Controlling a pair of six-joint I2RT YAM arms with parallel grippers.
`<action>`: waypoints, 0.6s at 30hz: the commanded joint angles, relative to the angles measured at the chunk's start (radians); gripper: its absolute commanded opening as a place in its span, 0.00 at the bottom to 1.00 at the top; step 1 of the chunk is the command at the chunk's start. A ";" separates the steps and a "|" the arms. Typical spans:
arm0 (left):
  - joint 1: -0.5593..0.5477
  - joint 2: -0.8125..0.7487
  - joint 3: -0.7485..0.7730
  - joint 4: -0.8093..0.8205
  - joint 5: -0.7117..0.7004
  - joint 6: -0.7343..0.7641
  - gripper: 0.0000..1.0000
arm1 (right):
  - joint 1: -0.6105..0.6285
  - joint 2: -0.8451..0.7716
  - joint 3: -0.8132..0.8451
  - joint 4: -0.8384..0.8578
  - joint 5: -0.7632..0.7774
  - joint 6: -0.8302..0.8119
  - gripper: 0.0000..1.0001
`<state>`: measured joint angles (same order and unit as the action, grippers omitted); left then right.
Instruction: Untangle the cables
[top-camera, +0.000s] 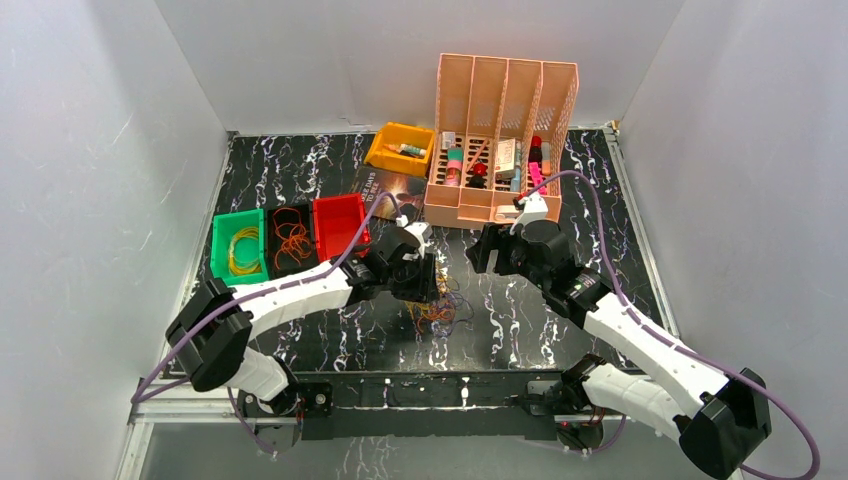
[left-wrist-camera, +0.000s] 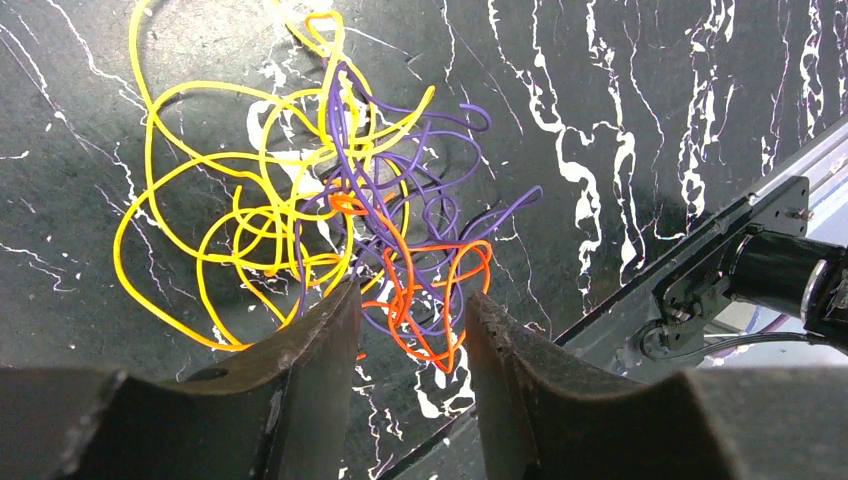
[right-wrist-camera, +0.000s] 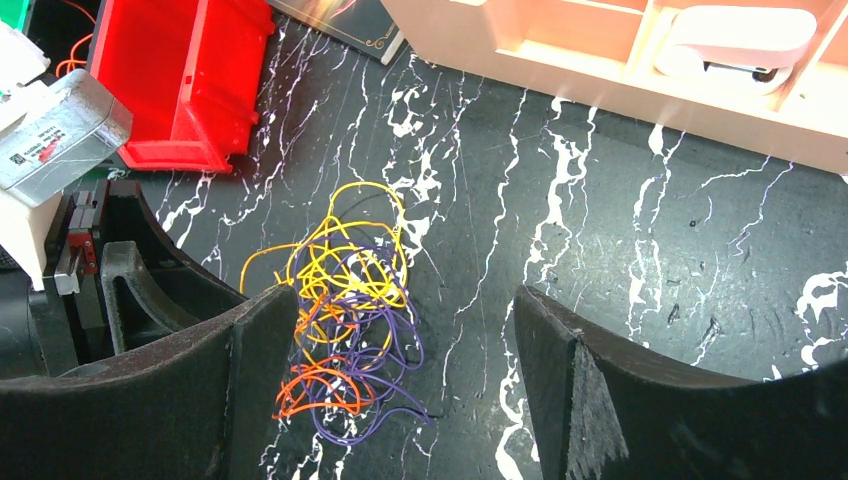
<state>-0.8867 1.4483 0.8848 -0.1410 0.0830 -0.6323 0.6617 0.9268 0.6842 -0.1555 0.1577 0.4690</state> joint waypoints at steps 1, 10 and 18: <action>-0.008 0.001 0.030 0.021 -0.016 0.000 0.39 | 0.001 -0.007 0.002 0.043 0.014 0.005 0.87; -0.011 0.037 0.037 0.019 -0.015 0.014 0.31 | 0.000 -0.003 0.006 0.042 0.006 0.007 0.87; -0.012 0.050 0.046 0.017 -0.018 0.021 0.21 | 0.001 -0.001 0.007 0.039 0.007 0.010 0.87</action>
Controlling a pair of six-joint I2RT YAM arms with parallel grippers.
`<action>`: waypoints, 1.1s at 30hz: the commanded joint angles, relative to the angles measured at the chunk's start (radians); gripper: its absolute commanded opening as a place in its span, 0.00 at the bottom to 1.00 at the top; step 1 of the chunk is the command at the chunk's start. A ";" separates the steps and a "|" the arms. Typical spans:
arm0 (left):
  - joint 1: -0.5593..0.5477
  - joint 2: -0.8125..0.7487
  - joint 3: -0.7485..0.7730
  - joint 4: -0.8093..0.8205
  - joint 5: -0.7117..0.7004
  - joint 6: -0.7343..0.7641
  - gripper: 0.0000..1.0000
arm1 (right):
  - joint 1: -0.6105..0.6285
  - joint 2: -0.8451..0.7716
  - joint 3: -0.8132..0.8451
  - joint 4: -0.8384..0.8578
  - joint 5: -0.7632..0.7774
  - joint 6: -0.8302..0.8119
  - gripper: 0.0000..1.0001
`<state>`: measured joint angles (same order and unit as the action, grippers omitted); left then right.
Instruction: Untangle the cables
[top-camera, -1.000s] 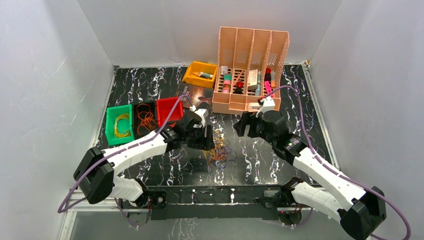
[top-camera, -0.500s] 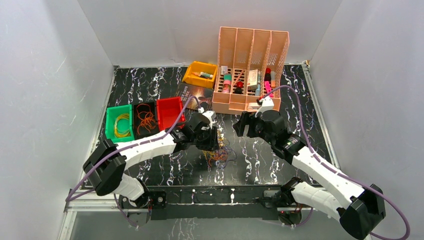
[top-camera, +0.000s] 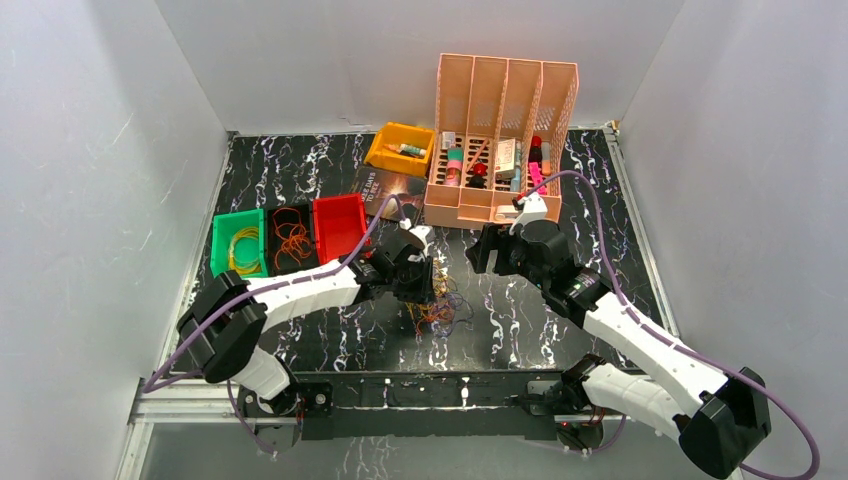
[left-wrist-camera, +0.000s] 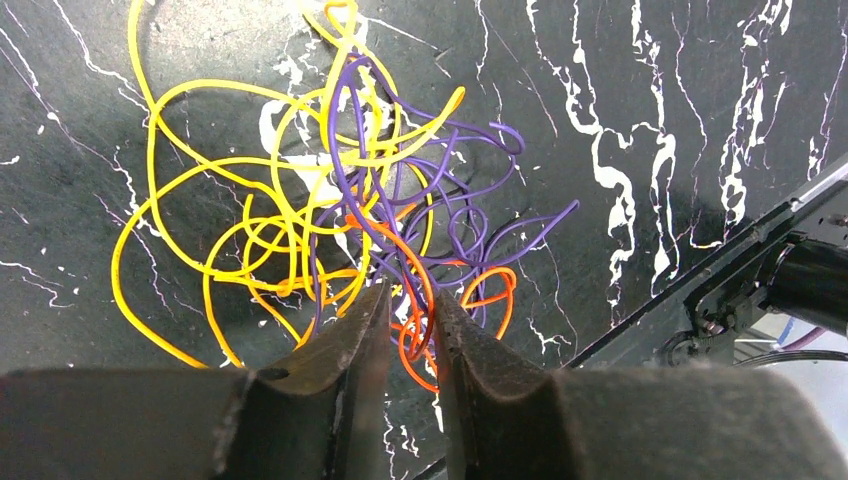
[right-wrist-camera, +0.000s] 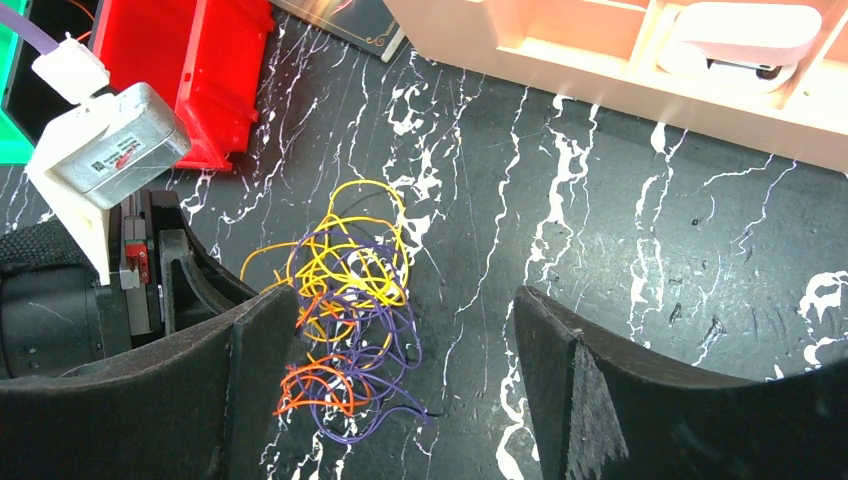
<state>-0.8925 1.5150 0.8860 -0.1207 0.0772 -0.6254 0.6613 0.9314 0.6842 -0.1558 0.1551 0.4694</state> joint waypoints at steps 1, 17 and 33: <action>-0.006 -0.020 0.048 -0.004 -0.017 0.015 0.19 | 0.001 -0.005 0.008 0.038 0.012 0.009 0.87; -0.006 -0.156 0.211 -0.155 -0.090 0.077 0.00 | 0.001 -0.082 -0.045 0.125 -0.010 0.022 0.89; -0.005 -0.238 0.344 -0.220 -0.083 0.196 0.00 | 0.000 -0.161 -0.169 0.471 -0.374 -0.078 0.86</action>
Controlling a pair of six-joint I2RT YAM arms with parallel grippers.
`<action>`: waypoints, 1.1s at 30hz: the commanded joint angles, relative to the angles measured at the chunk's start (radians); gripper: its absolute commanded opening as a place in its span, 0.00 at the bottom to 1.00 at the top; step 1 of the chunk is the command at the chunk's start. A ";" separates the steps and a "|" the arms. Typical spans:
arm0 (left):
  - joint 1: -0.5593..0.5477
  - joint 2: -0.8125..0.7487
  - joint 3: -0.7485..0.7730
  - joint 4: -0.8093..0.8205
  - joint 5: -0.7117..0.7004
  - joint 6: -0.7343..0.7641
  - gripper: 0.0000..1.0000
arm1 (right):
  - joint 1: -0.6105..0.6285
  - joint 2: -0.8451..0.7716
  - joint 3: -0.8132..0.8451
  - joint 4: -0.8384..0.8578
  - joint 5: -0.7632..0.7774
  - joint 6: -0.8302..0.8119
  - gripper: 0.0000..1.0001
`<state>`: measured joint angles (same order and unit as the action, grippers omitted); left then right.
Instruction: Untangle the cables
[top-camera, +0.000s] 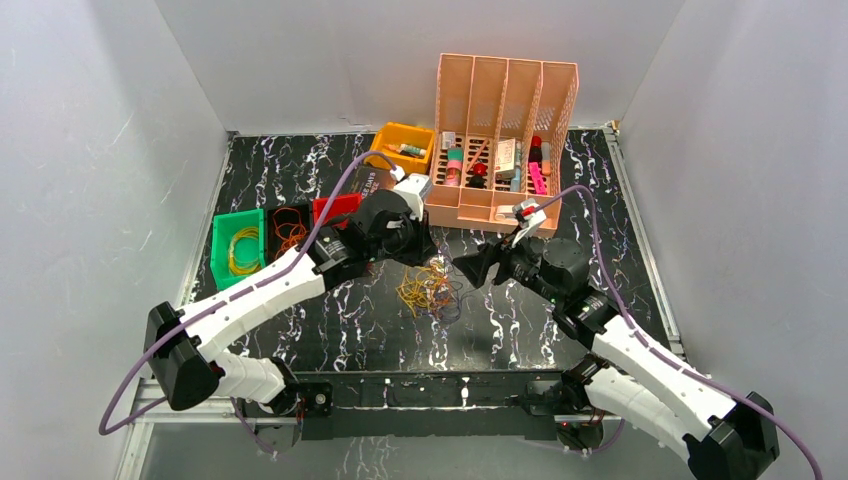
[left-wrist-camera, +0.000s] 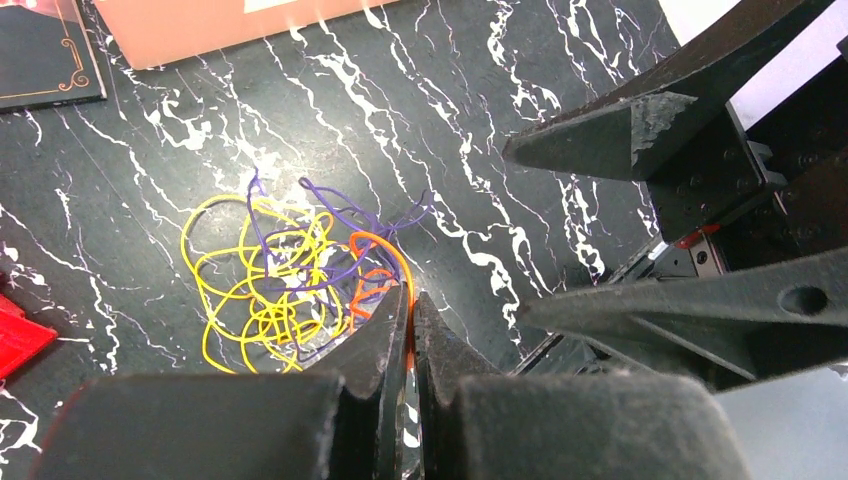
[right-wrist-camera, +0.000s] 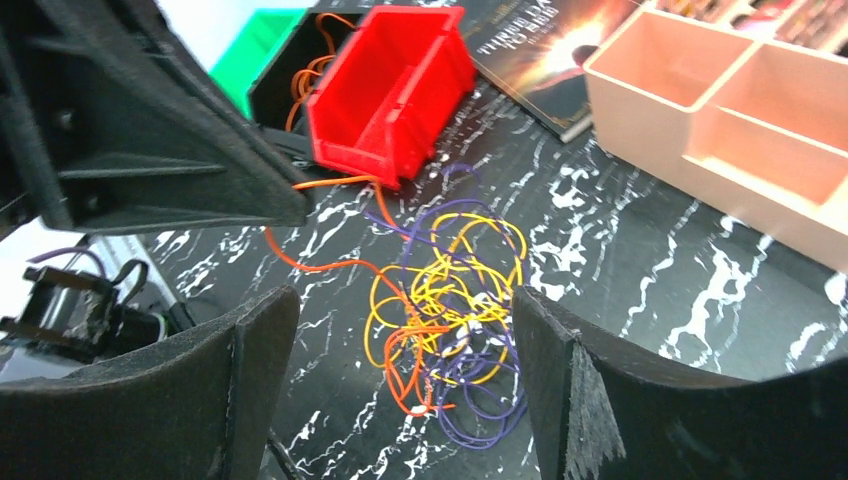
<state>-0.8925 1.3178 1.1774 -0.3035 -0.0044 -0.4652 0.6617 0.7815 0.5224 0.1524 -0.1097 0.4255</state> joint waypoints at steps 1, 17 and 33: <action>-0.005 -0.042 0.058 -0.039 0.004 0.038 0.00 | 0.000 -0.008 -0.008 0.175 -0.111 -0.036 0.85; -0.006 -0.043 0.099 -0.040 0.063 0.059 0.00 | 0.001 0.227 0.048 0.371 -0.171 0.045 0.85; -0.005 -0.048 0.234 -0.101 0.137 0.104 0.00 | 0.000 0.488 0.022 0.337 0.062 0.171 0.83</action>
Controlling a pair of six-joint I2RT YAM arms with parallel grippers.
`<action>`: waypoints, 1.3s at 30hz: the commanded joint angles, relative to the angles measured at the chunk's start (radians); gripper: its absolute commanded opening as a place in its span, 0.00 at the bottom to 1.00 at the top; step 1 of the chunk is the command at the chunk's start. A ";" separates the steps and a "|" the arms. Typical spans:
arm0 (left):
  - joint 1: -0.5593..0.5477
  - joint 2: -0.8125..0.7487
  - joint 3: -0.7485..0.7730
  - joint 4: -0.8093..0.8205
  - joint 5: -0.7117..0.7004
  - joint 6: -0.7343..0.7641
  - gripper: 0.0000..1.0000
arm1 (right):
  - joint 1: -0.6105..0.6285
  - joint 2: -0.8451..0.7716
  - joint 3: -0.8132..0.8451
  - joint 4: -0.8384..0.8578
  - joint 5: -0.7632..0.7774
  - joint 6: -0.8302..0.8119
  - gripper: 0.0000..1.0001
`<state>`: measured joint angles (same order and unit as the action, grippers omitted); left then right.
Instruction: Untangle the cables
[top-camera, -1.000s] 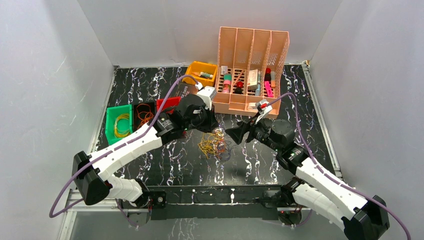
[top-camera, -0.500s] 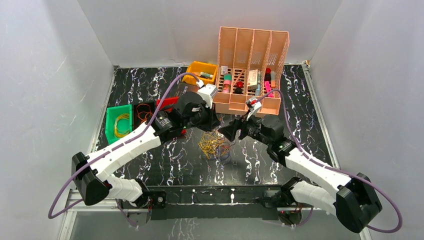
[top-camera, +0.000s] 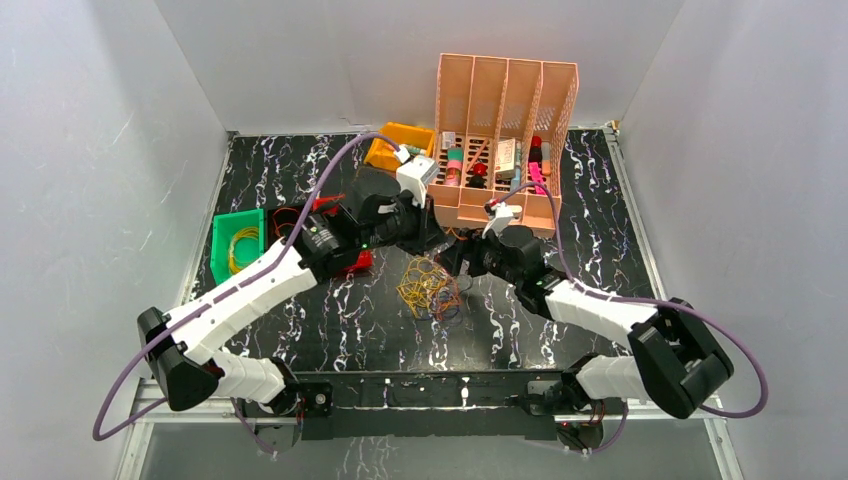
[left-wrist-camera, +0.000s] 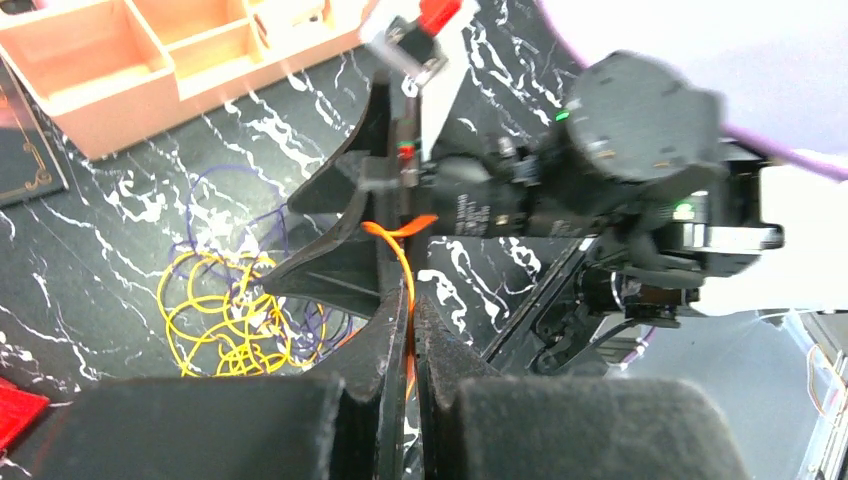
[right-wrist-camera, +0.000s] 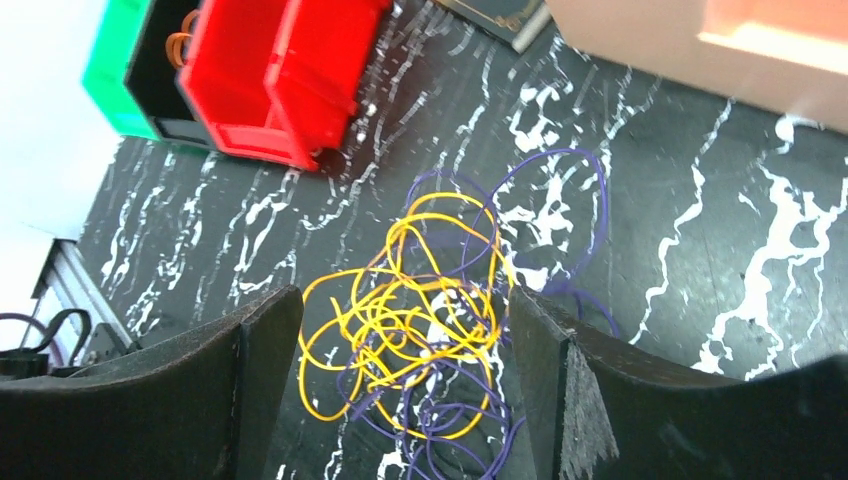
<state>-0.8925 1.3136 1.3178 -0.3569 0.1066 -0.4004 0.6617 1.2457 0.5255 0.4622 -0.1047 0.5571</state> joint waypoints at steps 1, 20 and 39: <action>-0.004 -0.050 0.114 -0.064 0.014 0.048 0.00 | 0.001 0.028 0.008 0.031 0.062 0.040 0.83; -0.004 0.010 0.555 -0.314 -0.273 0.249 0.00 | 0.000 -0.150 -0.123 -0.113 0.032 -0.052 0.83; -0.005 -0.020 0.415 -0.260 -0.262 0.195 0.00 | 0.000 -0.470 0.096 -0.069 -0.270 -0.135 0.85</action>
<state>-0.8925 1.3212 1.7428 -0.6495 -0.1486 -0.1974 0.6617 0.7738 0.5625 0.3019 -0.2478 0.4198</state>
